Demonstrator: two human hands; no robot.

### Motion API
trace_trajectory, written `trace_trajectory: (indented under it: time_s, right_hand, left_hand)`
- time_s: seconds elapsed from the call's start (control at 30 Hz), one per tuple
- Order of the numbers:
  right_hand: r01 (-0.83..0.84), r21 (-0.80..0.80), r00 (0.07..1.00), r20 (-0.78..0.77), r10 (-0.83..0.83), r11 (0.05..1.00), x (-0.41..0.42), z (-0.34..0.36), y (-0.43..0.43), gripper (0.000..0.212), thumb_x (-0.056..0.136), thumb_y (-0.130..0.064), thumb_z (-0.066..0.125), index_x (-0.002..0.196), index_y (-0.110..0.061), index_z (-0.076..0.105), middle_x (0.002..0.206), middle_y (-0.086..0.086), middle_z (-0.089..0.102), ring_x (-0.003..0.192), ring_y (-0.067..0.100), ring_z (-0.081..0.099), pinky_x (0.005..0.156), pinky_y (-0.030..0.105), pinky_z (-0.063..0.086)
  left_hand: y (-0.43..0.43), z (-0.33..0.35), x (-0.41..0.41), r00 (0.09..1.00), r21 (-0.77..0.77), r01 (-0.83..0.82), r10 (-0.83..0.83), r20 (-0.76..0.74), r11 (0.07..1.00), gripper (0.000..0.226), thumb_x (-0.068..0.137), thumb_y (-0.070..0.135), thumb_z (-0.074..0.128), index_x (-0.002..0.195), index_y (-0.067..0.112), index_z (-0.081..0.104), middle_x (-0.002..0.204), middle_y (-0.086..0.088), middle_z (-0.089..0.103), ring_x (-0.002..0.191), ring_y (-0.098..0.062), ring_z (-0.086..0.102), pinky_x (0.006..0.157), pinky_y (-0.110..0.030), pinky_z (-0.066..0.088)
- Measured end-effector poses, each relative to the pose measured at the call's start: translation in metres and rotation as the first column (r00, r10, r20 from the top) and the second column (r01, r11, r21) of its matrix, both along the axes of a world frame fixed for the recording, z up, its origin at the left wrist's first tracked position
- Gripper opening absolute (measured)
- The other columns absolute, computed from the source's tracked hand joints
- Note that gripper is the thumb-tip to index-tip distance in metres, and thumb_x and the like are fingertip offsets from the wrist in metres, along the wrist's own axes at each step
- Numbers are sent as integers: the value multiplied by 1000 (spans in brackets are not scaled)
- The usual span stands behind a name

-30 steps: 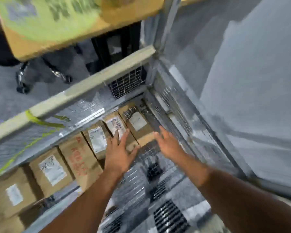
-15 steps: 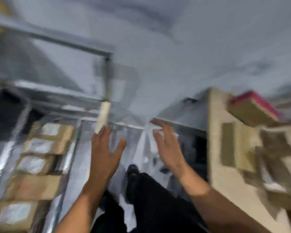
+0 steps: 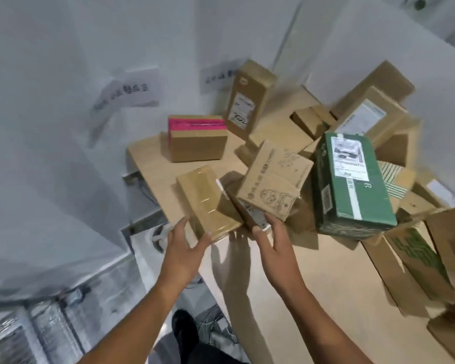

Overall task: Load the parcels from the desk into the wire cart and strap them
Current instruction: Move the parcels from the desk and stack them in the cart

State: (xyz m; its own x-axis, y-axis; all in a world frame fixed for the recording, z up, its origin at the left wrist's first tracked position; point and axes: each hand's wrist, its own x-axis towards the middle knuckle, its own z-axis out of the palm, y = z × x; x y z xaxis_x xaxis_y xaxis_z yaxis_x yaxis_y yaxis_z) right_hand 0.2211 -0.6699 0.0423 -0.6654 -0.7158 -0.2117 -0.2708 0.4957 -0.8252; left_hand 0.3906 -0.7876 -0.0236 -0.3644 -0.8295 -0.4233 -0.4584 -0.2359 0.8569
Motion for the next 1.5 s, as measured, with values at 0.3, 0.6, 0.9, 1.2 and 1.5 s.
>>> trace_trajectory:
  time_s: [0.3,0.6,0.9,1.2,1.5]
  right_hand:
    - [231,-114,972,65,-225,966,-30,-7,12,25,93,-58,54,115,-48,61,118,-28,59,113,0,60,91,24,54]
    - [257,-110,949,216,-229,960,-58,-8,1,37,84,-67,58,116,-50,48,125,-13,58,111,0,60,85,18,53]
    - [114,41,933,340,-121,993,-18,-68,-8,40,87,-54,64,117,-28,56,103,-4,59,96,15,60,78,29,46]
    - [-117,72,916,393,80,991,13,-91,-48,49,91,-54,67,134,-40,49,131,-12,60,116,3,62,97,26,52]
    - [-452,51,813,433,388,890,129,-62,-100,48,92,-33,77,119,-24,38,110,-8,62,85,-9,66,72,16,54]
  left_hand:
    - [-13,11,-88,998,-159,-41,47,34,986,68,96,63,54,154,32,39,156,5,35,143,-19,40,117,-38,37]
    - [-34,11,-102,993,-204,-117,110,-47,972,56,92,56,50,145,40,49,143,11,43,131,-12,47,109,-38,39]
    - [-39,-60,-75,912,121,-295,241,333,948,93,88,66,68,159,17,34,168,-13,10,150,-33,28,117,-41,30]
    - [-10,-52,-22,898,430,-314,412,-155,846,38,108,45,48,144,33,48,121,12,73,106,-7,72,74,-31,59]
    - [4,-43,97,481,597,-532,795,-370,600,30,111,38,44,139,35,52,131,1,72,114,-21,72,91,-49,58]
